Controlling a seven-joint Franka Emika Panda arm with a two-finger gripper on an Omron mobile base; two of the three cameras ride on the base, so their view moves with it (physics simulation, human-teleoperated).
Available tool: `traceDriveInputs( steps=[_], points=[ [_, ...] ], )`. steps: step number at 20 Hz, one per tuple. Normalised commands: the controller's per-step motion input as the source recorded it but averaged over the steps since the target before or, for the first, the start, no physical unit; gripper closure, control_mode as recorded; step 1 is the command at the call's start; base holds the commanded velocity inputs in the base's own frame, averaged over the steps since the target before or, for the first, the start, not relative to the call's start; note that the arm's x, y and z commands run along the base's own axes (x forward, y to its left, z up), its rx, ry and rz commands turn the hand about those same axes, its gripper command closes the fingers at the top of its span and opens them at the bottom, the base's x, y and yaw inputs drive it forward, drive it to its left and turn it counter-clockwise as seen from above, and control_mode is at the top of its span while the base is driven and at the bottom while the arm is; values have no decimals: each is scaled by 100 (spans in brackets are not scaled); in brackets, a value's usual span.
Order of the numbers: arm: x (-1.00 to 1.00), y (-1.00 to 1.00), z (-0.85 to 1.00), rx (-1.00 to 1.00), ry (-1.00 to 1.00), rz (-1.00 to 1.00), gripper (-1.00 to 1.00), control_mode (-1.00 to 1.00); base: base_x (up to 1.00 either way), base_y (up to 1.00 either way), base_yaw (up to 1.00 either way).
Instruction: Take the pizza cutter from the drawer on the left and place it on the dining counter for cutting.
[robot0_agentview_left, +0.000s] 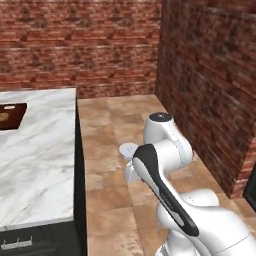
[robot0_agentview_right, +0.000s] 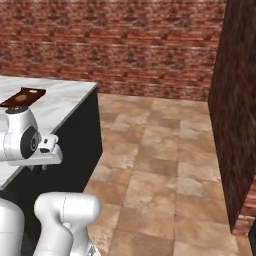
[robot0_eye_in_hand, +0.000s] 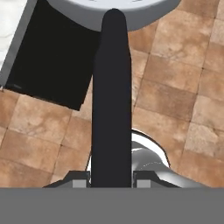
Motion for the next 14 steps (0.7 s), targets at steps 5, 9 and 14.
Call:
traceDriveInputs(
  steps=[5,9,14],
  points=[
    [0,0,0,0,0,0,100,100,66,-24,-9],
    [0,0,0,0,0,0,100,100,70,-21,-7],
    [0,0,0,0,0,0,100,100,74,-20,-5]
  ],
)
